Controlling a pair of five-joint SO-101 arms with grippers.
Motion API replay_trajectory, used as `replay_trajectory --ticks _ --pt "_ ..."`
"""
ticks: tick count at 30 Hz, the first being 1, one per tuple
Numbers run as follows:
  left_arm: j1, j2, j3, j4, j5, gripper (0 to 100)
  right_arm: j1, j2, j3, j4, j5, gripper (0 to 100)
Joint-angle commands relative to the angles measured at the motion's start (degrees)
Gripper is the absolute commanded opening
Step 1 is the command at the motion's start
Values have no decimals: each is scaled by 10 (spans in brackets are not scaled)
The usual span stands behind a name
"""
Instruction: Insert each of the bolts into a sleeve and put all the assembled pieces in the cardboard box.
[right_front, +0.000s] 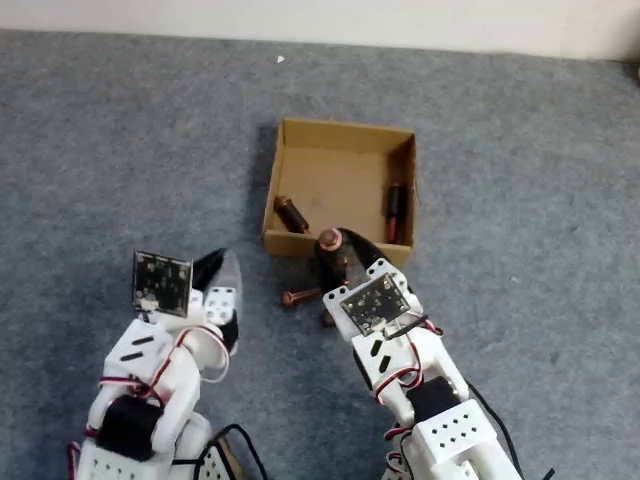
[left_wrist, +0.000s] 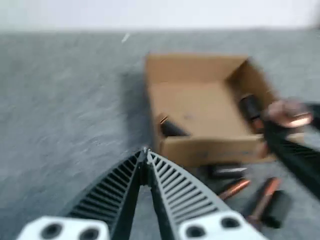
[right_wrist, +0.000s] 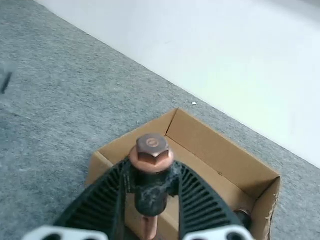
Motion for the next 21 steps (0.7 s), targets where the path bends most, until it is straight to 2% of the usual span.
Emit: replay_trajectory --ticks 1,6,16,21 --pt "-57 -4 46 -2 -4 6 22 -12 54 -18 -49 5" --pt "-91 -4 99 -2 -4 6 54 -8 53 -10 -88 5" --pt "-96 -3 153 -2 -4 6 74 -7 -116 288 -135 5" --pt "-96 -2 153 1 -5 6 86 -7 -183 378 -132 5"
